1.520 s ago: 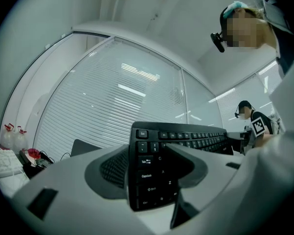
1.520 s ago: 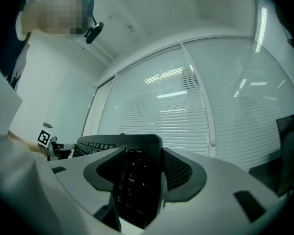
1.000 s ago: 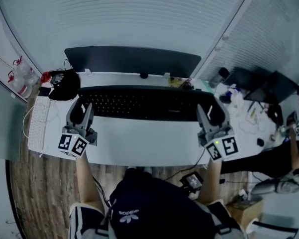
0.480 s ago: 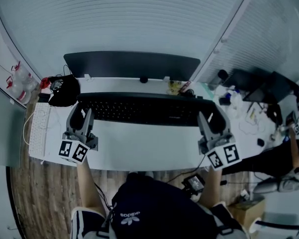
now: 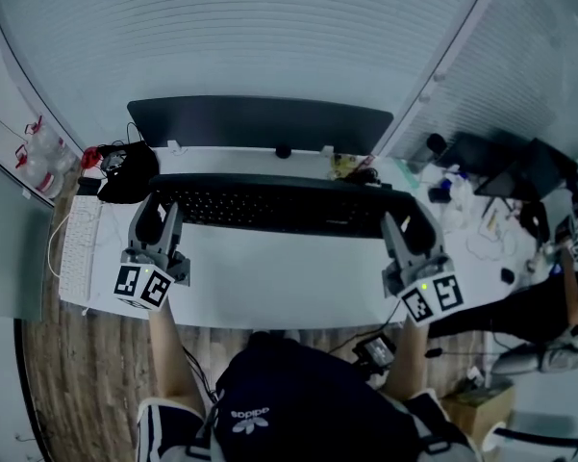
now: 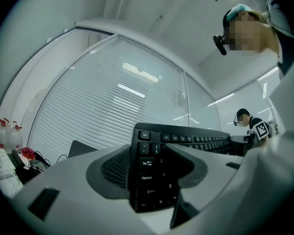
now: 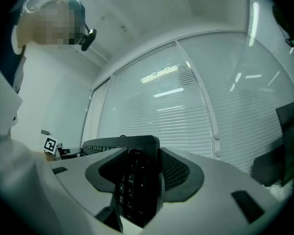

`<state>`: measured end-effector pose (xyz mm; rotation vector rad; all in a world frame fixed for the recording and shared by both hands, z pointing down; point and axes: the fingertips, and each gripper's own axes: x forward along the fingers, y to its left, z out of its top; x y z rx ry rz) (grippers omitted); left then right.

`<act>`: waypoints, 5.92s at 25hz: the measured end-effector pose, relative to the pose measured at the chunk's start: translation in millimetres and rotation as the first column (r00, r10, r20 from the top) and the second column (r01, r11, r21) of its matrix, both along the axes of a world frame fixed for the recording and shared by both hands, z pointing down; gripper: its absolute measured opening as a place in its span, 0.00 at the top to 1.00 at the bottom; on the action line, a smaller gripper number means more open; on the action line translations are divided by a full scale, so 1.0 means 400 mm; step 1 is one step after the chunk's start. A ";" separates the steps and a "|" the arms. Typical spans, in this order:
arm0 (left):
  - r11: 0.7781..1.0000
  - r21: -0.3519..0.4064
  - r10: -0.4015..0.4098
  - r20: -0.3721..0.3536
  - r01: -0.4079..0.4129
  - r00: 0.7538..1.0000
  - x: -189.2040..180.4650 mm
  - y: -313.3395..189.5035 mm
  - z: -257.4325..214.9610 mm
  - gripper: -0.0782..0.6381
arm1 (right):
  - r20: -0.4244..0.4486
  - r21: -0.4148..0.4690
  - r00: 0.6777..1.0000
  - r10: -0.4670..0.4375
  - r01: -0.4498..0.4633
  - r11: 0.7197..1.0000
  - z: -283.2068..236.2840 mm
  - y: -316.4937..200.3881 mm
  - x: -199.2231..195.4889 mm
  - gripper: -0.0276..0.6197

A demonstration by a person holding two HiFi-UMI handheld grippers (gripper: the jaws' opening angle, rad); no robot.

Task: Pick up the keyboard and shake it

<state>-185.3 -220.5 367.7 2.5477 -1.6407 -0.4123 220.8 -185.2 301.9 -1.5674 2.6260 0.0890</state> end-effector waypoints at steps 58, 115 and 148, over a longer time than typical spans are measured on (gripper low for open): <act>0.972 0.224 0.010 0.262 -0.071 0.965 0.040 -0.021 -0.314 0.59 | 0.312 0.084 0.950 -0.024 -0.003 0.996 0.104 0.022 0.042 0.67; 0.959 0.264 0.052 0.185 -0.101 0.981 0.037 -0.015 -0.325 0.60 | 0.258 0.091 0.966 -0.013 -0.011 0.996 0.029 0.050 0.046 0.67; 0.962 0.251 0.056 0.190 -0.104 0.980 0.038 -0.015 -0.324 0.60 | 0.218 0.100 0.976 -0.015 -0.007 0.995 0.020 0.048 0.040 0.67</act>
